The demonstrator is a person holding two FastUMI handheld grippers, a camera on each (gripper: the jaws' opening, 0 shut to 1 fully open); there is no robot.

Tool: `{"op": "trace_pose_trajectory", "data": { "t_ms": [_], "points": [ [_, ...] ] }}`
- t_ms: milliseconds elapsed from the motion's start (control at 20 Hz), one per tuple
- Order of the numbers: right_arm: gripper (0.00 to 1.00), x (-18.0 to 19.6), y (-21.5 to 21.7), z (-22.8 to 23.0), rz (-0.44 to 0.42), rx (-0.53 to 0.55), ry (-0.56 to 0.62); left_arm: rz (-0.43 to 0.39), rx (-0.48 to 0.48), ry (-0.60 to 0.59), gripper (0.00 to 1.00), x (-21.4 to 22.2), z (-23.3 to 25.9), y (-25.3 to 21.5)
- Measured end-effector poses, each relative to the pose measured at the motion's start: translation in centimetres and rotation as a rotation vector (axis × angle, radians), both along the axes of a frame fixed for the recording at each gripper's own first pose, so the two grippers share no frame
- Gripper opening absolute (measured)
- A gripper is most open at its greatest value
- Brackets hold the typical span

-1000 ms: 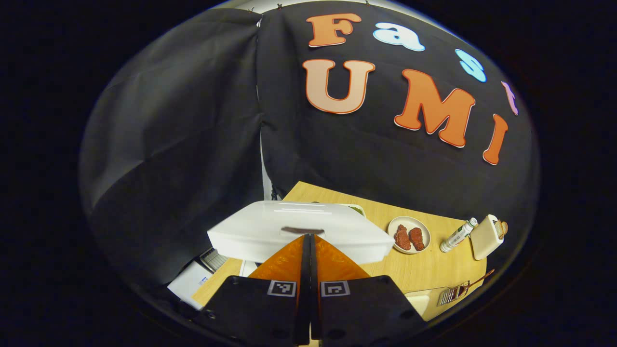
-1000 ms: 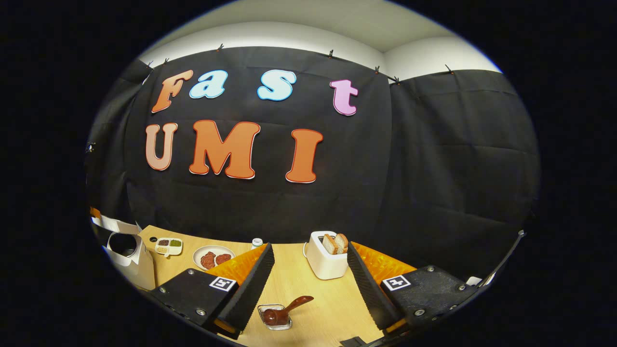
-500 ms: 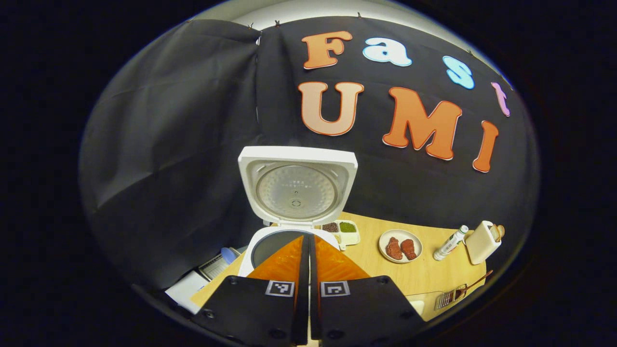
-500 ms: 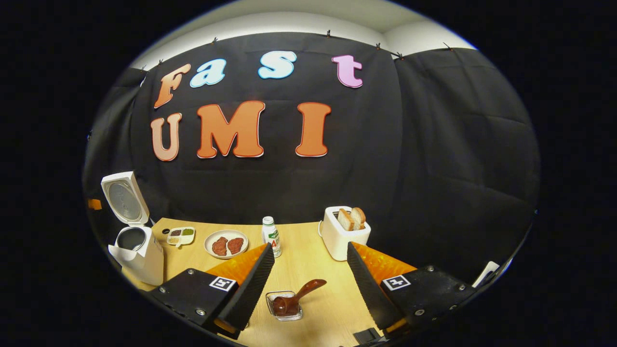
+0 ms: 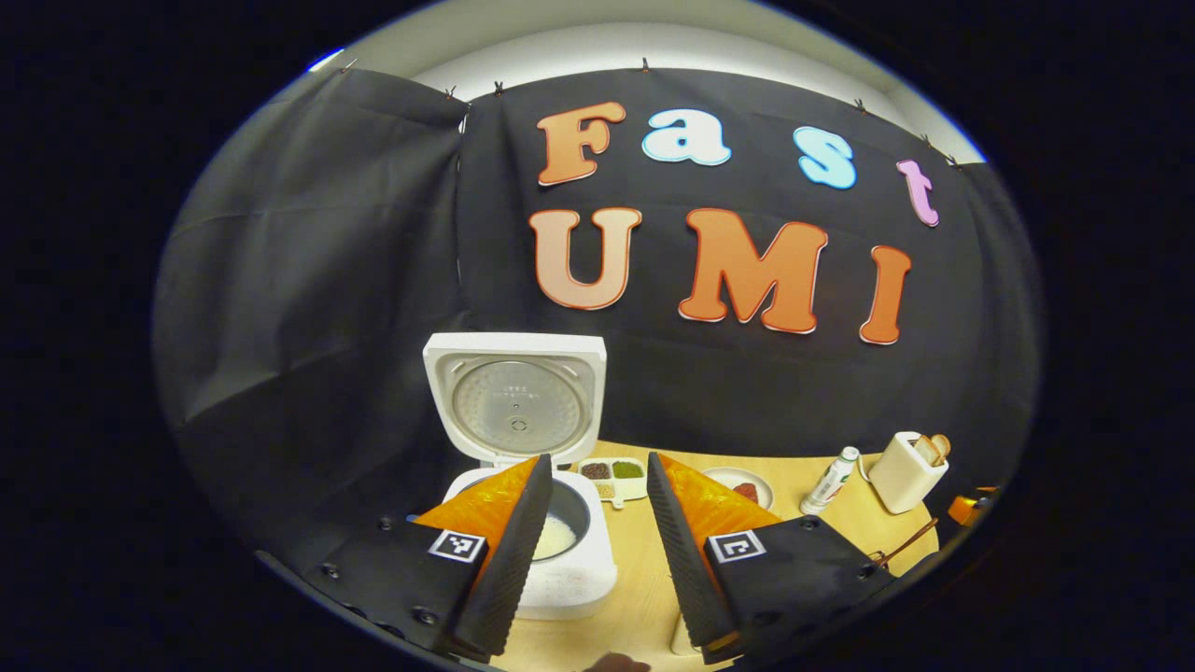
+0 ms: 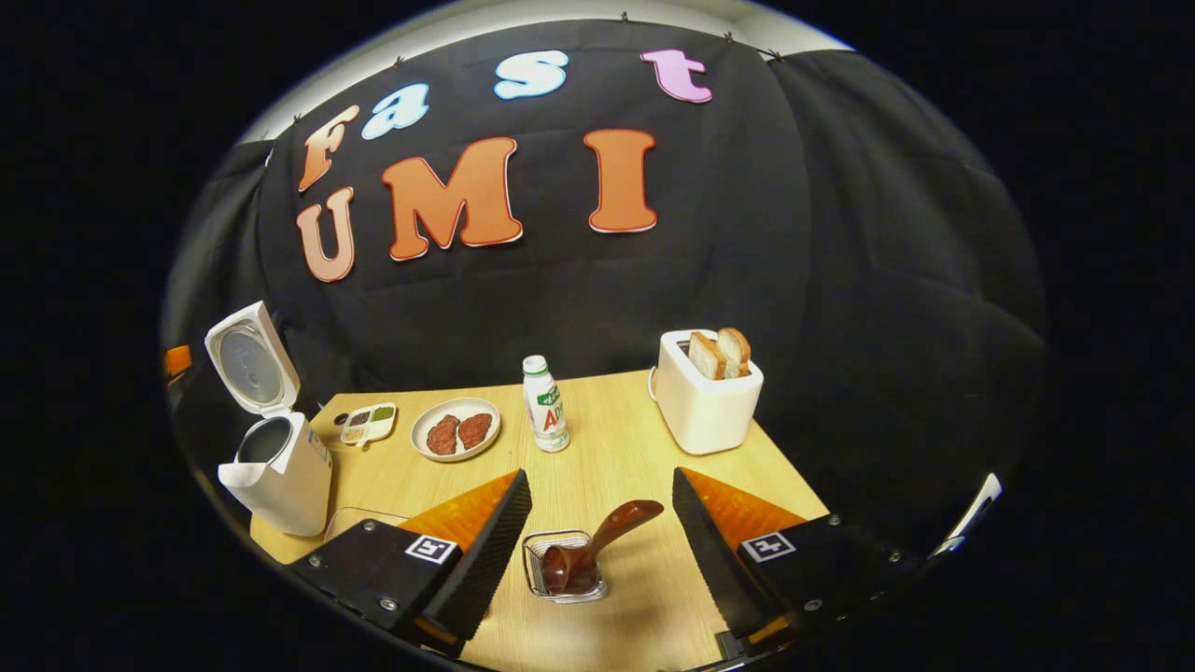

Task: Close the left gripper, press the button to open the rice cooker; take a wooden spoon from the chopstick holder with the right hand, scoop a spoonful of rice and pour it into the rice cooker, then put the wooden spoon back into the chopstick holder.

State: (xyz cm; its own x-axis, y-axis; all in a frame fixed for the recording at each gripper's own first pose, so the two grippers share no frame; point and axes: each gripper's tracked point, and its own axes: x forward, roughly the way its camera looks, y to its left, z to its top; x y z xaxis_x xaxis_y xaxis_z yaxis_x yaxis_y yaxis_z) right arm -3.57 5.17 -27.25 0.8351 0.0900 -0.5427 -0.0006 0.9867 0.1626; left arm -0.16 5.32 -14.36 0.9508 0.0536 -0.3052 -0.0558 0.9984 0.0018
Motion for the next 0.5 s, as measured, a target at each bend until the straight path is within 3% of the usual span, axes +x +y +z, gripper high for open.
{"op": "trace_pose_trajectory", "data": {
  "t_ms": [100, 150, 200, 500],
  "points": [
    [0.95, 0.1, -0.3, -2.1, 0.003, 0.037, 0.043, 0.004, 0.017, -0.05, 0.76, -0.7, 0.8, -0.4],
    [0.95, 0.2, -0.6, -2.9, 0.001, 0.054, 0.059, 0.012, 0.034, -0.069, 0.9, -1.0, 1.1, -0.7],
    [0.95, 0.2, -0.8, -3.8, 0.0, 0.07, 0.079, 0.021, 0.053, -0.079, 0.94, -1.5, 1.3, -0.9],
    [0.93, 0.8, 0.0, -8.2, 0.017, 0.195, 0.157, 0.038, 0.085, -0.103, 0.95, -4.5, 1.6, -2.8]
  ]
}}
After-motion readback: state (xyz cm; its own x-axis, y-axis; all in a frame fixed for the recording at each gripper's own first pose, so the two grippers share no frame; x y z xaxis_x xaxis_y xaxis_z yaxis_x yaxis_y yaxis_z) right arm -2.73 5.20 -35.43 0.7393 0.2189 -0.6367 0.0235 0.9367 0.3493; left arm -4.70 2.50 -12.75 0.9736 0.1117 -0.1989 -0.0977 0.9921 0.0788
